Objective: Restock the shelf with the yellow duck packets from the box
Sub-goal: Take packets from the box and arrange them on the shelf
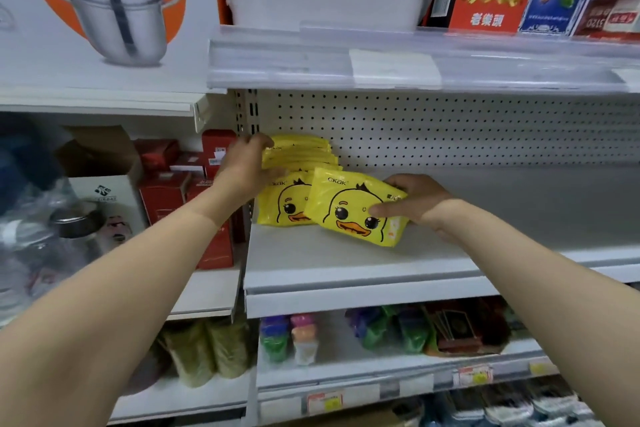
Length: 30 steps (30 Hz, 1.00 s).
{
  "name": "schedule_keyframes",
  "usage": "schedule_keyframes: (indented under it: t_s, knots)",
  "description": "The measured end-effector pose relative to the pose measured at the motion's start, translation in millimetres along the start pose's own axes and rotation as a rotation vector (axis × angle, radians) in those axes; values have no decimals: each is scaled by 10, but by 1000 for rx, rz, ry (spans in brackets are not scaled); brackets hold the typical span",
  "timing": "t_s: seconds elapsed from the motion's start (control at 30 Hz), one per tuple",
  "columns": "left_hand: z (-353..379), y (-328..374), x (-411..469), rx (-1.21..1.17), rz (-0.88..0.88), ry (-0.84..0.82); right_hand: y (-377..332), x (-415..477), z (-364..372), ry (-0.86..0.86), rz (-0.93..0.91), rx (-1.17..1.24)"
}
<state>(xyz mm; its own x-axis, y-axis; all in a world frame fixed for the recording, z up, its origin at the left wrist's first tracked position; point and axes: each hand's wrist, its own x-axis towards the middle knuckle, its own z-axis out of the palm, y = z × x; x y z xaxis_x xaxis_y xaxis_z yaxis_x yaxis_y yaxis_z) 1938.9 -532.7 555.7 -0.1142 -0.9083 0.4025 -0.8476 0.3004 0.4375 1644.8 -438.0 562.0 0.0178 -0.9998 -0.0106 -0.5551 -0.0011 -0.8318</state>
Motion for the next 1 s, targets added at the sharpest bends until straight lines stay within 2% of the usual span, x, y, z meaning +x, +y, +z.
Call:
schedule_keyframes:
  t_s: [0.1, 0.23, 0.3, 0.43, 0.5, 0.63, 0.77, 1.0]
  knots:
    - [-125, -113, -145, -63, -21, 121, -177, 149, 172, -153, -36, -14]
    - [-256, -144, -355, -43, 13, 150, -283, 388, 492, -247, -82, -223]
    - [-294, -104, -453, -39, 14, 146, -284, 470, 614, -193, -101, -327]
    - [-288, 49, -683, 3, -40, 88, -297, 388, 741, 126, -227, -643]
    - [-270, 135, -832, -1, -69, 56, -286, 292, 775, 205, -266, -729]
    - [-256, 344, -1163, -24, -83, 31, -239, 62, 733, 170, -239, -692]
    - [-268, 576, -1454, 55, -119, -9, -157, -317, 603, 194, -289, -631]
    - [-56, 851, -2205, 51, -211, -88, 68, -1100, 552, 128, -351, -686]
